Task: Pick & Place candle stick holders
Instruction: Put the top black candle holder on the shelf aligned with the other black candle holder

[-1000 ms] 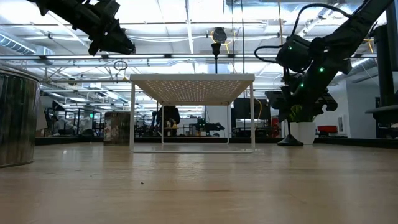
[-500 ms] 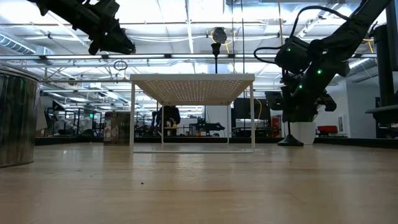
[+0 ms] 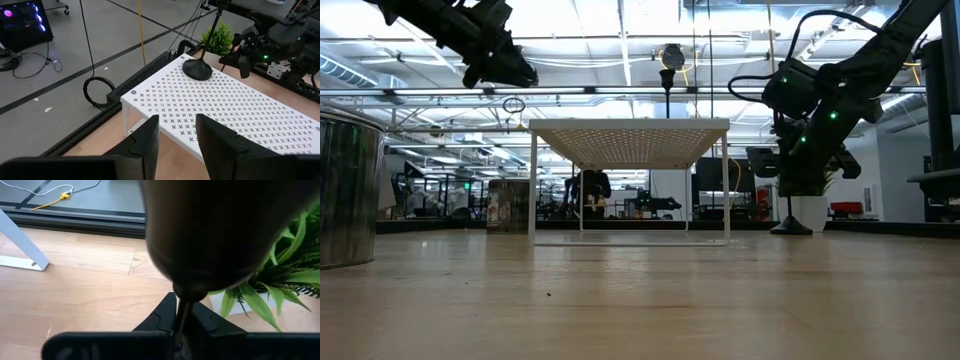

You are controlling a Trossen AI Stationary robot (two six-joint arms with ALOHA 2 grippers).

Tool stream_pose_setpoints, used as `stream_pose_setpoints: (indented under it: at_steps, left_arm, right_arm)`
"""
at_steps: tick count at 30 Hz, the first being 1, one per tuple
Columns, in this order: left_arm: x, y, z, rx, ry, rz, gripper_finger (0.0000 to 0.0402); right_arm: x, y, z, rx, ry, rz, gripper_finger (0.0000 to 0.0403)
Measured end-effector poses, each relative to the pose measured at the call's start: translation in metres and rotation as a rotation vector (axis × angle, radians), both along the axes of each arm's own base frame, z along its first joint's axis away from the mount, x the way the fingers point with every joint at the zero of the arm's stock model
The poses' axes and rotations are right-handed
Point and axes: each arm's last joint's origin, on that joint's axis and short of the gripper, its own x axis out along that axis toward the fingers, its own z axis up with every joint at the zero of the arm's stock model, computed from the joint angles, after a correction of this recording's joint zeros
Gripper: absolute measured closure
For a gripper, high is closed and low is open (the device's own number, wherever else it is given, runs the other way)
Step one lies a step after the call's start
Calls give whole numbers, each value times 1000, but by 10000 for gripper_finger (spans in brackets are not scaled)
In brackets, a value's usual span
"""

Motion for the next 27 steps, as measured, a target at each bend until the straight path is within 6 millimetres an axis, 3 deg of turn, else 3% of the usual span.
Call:
stream_pose_setpoints:
  at_steps: [8,15,20,27]
  left_arm:
    - [0,0,0,1,0,0,268]
    - [0,0,0,2,1,-1,268]
    - [0,0,0,1,1,-2,268]
    - [0,0,0,6,4,-5,268]
  right_arm:
    - [-1,3,12,-4,-45,60,398]
    - [-7,9,37,-7,-133,188,399]
    - [-8,17,69,38,-203,376,399]
    - [-1,40,130,9,-147,589,400]
